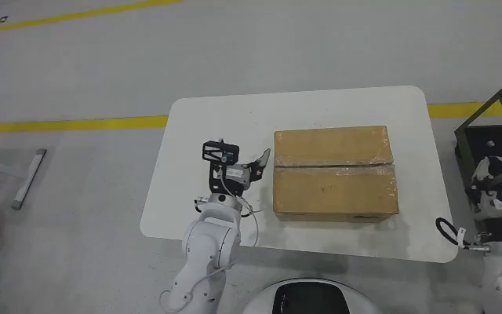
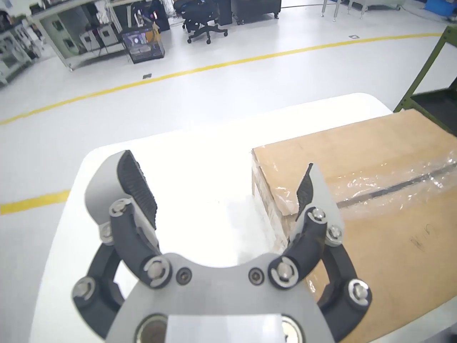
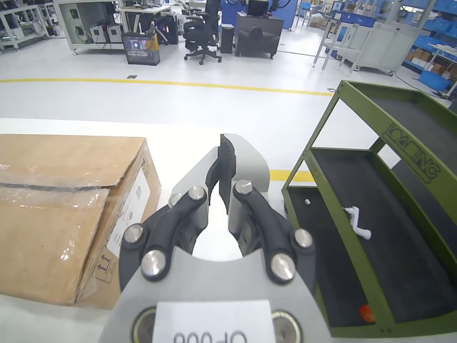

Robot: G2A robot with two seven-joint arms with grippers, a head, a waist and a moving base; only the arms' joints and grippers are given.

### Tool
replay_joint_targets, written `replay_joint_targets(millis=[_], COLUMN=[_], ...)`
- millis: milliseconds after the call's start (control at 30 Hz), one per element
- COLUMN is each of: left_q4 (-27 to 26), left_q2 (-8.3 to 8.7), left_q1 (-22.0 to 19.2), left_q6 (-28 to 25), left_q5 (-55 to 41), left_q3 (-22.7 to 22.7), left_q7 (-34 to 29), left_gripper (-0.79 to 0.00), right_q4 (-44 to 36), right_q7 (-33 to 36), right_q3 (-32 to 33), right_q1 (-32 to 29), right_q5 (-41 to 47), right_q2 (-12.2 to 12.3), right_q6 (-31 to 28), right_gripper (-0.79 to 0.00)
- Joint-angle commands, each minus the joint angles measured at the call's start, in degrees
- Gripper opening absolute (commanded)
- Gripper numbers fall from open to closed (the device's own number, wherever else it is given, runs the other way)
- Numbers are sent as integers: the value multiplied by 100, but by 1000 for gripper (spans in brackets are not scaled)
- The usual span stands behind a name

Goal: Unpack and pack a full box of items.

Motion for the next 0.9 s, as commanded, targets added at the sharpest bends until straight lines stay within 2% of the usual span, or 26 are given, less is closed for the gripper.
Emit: replay_joint_targets(millis=[0, 67, 200, 300, 467, 600, 867], left_q4=[-1, -2, -1, -1, -1, -1, -1], left_q2=[1, -1, 1, 1, 1, 1, 1], left_q1=[-3, -2, -3, -3, -3, -3, -3], left_q6=[1, 14, 1, 1, 1, 1, 1], left_q5=[9, -14, 10, 10, 10, 10, 10], left_q3=[1, 0, 1, 1, 1, 1, 1], left_q7=[1, -5, 1, 1, 1, 1, 1], left_gripper=[0, 0, 0, 0, 0, 0, -1], right_q4=[8, 7, 8, 8, 8, 8, 8], right_q7=[-30, -37, -30, -30, -30, -30, -30], right_q3=[-4, -6, -4, -4, -4, -4, -4], right_q1=[8, 9, 9, 8, 8, 8, 8], right_q5=[29, 29, 29, 29, 29, 29, 29], right_q2=[-5, -7, -5, -5, -5, -5, -5], right_q6=[24, 26, 24, 24, 23, 23, 23], right_gripper=[-777, -732, -451, -277, -80, -7, -1])
